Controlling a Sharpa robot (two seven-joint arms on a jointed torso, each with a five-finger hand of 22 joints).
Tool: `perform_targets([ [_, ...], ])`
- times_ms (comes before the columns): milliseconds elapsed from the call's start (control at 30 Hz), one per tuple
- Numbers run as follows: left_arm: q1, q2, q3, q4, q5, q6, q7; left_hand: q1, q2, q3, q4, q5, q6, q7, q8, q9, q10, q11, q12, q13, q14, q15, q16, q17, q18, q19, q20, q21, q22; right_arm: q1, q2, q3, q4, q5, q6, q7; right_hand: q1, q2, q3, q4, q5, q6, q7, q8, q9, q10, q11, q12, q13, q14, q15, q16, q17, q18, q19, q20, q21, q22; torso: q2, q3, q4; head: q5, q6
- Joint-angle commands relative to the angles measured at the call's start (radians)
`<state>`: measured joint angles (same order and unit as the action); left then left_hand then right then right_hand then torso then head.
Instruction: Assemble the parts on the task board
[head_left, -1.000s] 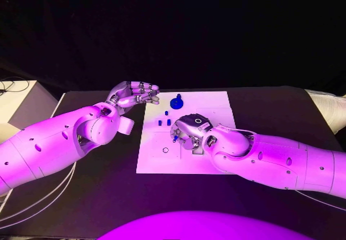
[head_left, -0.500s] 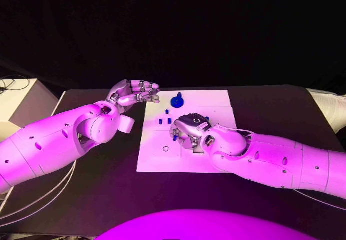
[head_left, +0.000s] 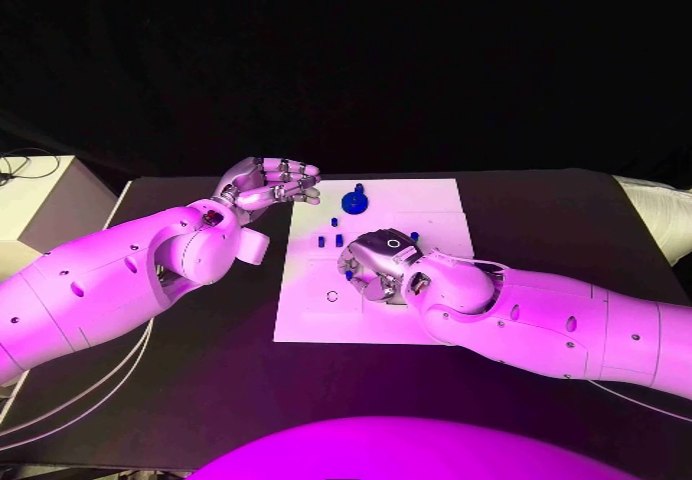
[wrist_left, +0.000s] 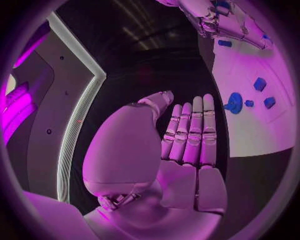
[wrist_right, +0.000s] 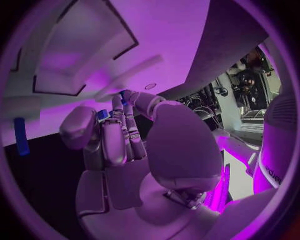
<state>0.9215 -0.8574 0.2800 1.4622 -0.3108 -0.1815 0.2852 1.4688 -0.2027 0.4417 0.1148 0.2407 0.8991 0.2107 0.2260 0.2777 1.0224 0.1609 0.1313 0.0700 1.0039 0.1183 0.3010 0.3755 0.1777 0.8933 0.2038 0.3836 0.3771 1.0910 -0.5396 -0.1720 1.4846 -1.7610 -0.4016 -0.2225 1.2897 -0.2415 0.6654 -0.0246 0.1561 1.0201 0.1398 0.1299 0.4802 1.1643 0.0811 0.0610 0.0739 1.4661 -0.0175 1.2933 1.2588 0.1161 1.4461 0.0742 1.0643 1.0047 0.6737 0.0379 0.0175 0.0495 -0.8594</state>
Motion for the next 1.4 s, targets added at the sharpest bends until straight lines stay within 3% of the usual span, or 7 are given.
perform_targets([
  [33,0.0,0.0,0.001,0.003,0.006,0.013,0.006,0.002,0.003,0.003,0.003,0.006,0.009,0.001,-0.002,-0.001,0.005,0.003,0.005,-0.002,-0.008,-0.001,-0.002,0.001,-0.002,-0.003,0.007,-0.005,-0.002,-0.002,-0.001,-0.001,0.005,0.024,0.015,0.035,-0.003,-0.017,-0.015,0.002,-0.005,-0.017,-0.001,-0.011,-0.005,-0.031,0.005,-0.001,-0.005,0.05,0.012,-0.002,-0.003,-0.005,-0.01,0.007,-0.02,-0.019,0.0,0.0006,0.0006,-0.001,0.0],
  [433,0.0,-0.001,0.001,0.002,0.006,0.015,0.003,0.003,0.004,0.004,0.003,0.006,0.01,0.001,-0.002,-0.001,0.005,0.003,0.005,-0.002,-0.008,-0.001,-0.002,0.002,-0.002,-0.003,0.007,-0.006,-0.002,-0.002,-0.009,-0.002,0.003,0.028,-0.032,0.027,0.016,-0.014,-0.049,0.0,-0.002,-0.047,0.005,-0.032,-0.016,-0.098,0.015,0.006,-0.009,0.035,0.019,-0.028,-0.043,0.01,-0.036,0.017,-0.089,-0.086,0.0,0.0016,-0.0004,-0.002,0.003],
  [667,0.0,-0.001,0.001,0.001,0.006,0.021,0.0,0.003,0.004,0.005,0.003,0.005,0.01,0.001,-0.002,-0.002,0.004,0.004,0.005,-0.002,-0.009,-0.001,-0.002,0.002,-0.002,-0.003,0.007,-0.006,-0.002,-0.002,-0.029,-0.002,0.016,0.028,-0.074,0.024,0.036,-0.007,-0.092,0.0,-0.001,-0.067,0.0,-0.047,-0.026,-0.15,0.022,0.012,-0.009,0.021,0.025,-0.051,-0.078,0.02,-0.055,0.024,-0.143,-0.135,0.0,0.0013,0.0004,-0.004,0.007],
  [867,0.0,0.0,0.001,-0.003,0.006,0.024,0.001,0.003,0.003,0.005,0.004,0.005,0.01,0.001,-0.002,-0.002,0.002,0.004,0.005,-0.003,-0.01,0.0,-0.003,0.002,-0.002,-0.004,0.008,-0.008,-0.003,0.003,-0.064,0.002,0.038,0.067,-0.106,0.038,0.046,0.007,-0.124,0.012,0.003,-0.071,0.002,-0.052,-0.033,-0.134,0.017,0.049,-0.002,0.029,0.022,-0.03,-0.066,0.015,-0.038,0.023,-0.115,-0.103,-0.001,0.0008,-0.0009,-0.008,0.013],
  [1067,0.0,-0.001,0.001,-0.007,0.006,0.019,0.007,0.005,0.002,0.016,0.007,0.005,0.014,-0.01,-0.005,-0.004,0.045,-0.008,0.024,0.001,-0.009,-0.005,0.0,0.006,-0.001,-0.004,0.008,-0.018,-0.008,0.043,-0.12,0.017,0.045,0.166,-0.072,0.077,0.041,0.003,-0.112,0.021,0.01,-0.06,0.008,-0.049,-0.036,-0.092,0.009,0.076,0.0,0.039,0.015,-0.003,-0.044,0.0,-0.006,0.017,-0.038,-0.023,-0.001,0.0003,-0.0009,-0.013,0.025],
  [1267,0.0,-0.002,0.001,-0.011,0.005,0.02,0.015,0.005,0.0,0.024,0.01,0.005,0.018,-0.02,-0.004,-0.004,0.052,-0.012,0.016,-0.002,0.008,-0.011,-0.003,0.01,0.001,0.0,0.007,-0.022,-0.009,0.103,-0.188,0.027,0.045,0.225,0.015,0.107,0.03,-0.006,-0.106,0.03,0.011,-0.055,0.005,-0.048,-0.038,-0.066,0.004,0.085,0.001,0.044,0.011,0.013,-0.032,-0.006,0.006,0.013,-0.005,0.012,-0.001,-0.0008,-0.0019,-0.016,0.035],
  [1400,0.0,-0.001,0.0,-0.013,0.004,0.022,0.017,0.006,-0.002,0.028,0.01,0.004,0.019,-0.021,-0.004,-0.004,0.056,-0.014,0.01,-0.003,0.02,-0.014,-0.005,0.011,0.003,0.009,0.004,-0.019,-0.007,0.122,-0.214,0.03,0.041,0.205,0.055,0.11,0.027,-0.013,-0.108,0.032,0.011,-0.053,0.003,-0.047,-0.038,-0.063,0.002,0.085,0.001,0.045,0.01,0.016,-0.031,-0.006,0.007,0.012,-0.002,0.015,0.0,0.0004,-0.0027,-0.015,0.039],
])
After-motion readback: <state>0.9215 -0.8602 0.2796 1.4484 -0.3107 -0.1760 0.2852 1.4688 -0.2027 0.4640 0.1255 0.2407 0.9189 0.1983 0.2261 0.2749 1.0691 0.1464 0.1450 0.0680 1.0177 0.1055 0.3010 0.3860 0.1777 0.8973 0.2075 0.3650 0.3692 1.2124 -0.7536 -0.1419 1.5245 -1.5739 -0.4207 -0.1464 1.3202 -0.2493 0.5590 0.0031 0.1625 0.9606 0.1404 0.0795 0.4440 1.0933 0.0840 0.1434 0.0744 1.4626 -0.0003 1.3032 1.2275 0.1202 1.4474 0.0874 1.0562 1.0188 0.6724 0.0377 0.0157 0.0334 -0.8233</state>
